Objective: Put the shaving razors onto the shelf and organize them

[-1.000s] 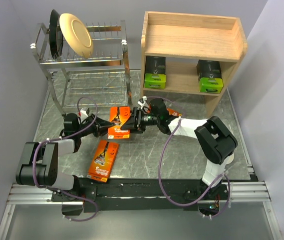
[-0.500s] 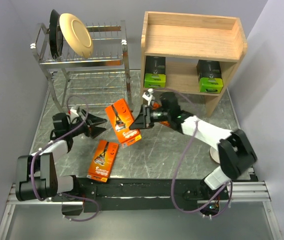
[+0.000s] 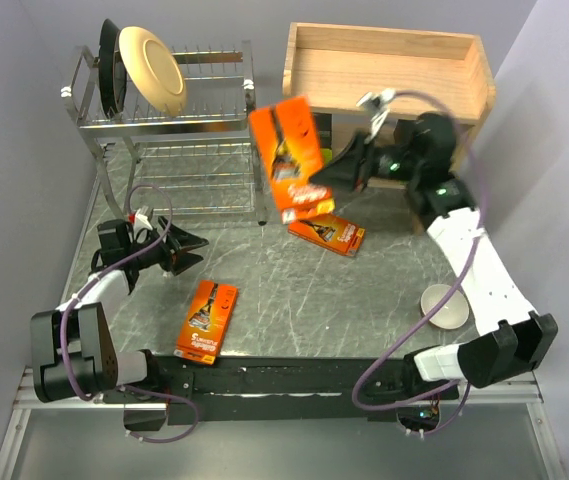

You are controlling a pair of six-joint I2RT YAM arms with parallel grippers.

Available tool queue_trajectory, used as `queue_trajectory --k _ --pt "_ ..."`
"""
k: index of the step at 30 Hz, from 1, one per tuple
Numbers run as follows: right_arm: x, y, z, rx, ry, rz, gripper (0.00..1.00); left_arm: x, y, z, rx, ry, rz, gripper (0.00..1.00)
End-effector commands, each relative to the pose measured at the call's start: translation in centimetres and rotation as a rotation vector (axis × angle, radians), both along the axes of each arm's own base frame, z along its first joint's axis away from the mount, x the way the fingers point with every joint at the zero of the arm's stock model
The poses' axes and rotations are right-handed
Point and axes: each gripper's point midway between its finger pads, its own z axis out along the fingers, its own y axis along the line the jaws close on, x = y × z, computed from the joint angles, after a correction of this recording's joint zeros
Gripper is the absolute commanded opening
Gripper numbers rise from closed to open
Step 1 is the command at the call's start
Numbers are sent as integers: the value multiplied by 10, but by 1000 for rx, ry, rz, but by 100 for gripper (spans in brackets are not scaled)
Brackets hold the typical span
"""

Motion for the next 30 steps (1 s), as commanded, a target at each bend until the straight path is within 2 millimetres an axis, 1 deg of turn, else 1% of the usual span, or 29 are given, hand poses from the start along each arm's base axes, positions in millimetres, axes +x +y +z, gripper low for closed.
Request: queue_trajectory --k 1,2,3,4,5,6,7,8,9,10,11,12,13,14,15,17,20,21,22,23,24,25,26,28,30 --pt "27 -26 62 72 -113 -123 22 9 5 6 70 -77 -21 76" --pt "39 -37 75 82 -143 -172 22 10 5 6 70 -79 -17 76" --pt "52 -43 76 74 -142 -219 23 10 6 5 73 -78 -14 76" --pt "74 -49 72 72 -115 -275 25 10 6 4 75 -76 -15 76" --pt "86 -62 80 80 -121 -326 26 11 7 4 79 -80 -13 76" --pt "104 -68 74 75 -95 -357 27 10 7 2 84 -79 -16 76" --pt "112 -75 85 77 -125 -402 27 11 7 2 85 -80 -15 76" --pt "122 -84 83 68 -119 -436 27 10 7 2 86 -78 -14 76" --pt "136 -90 78 65 -99 -460 27 9 8 0 89 -76 -14 76" --pt "140 -93 87 71 -120 -479 28 9 8 -1 90 -76 -13 76" --pt "148 -105 88 67 -131 -511 28 8 8 -1 90 -73 -12 76" --pt "160 -110 82 62 -118 -526 29 7 9 -2 90 -72 -10 76" --pt "162 -113 90 65 -138 -535 29 5 8 -5 89 -65 -11 77" --pt "166 -115 89 56 -145 -543 29 5 8 -4 91 -70 -10 76" --pt "175 -121 83 50 -133 -556 30 3 8 -6 90 -64 -10 76" --pt "181 -127 80 45 -125 -579 31 2 8 -5 90 -65 -6 77" --pt "190 -140 67 23 -87 -627 42 1 10 -8 94 -55 3 77" --pt "193 -148 67 23 -80 -674 49 2 11 -9 97 -49 13 77" --pt "197 -157 62 19 -62 -708 52 3 12 -9 99 -46 18 77" --pt "197 -161 60 14 -52 -728 55 3 13 -11 98 -33 25 78" --pt "198 -167 59 11 -46 -765 61 4 15 -12 99 -21 38 82" --pt "199 -173 57 8 -34 -787 63 6 17 -14 103 -8 51 82" --pt "196 -176 59 8 -38 -800 64 7 18 -15 102 -6 57 83" --pt "196 -181 56 2 -32 -825 70 8 18 -16 95 -1 59 83" --pt "191 -183 63 -1 -57 -839 72 11 19 -16 88 0 64 83"
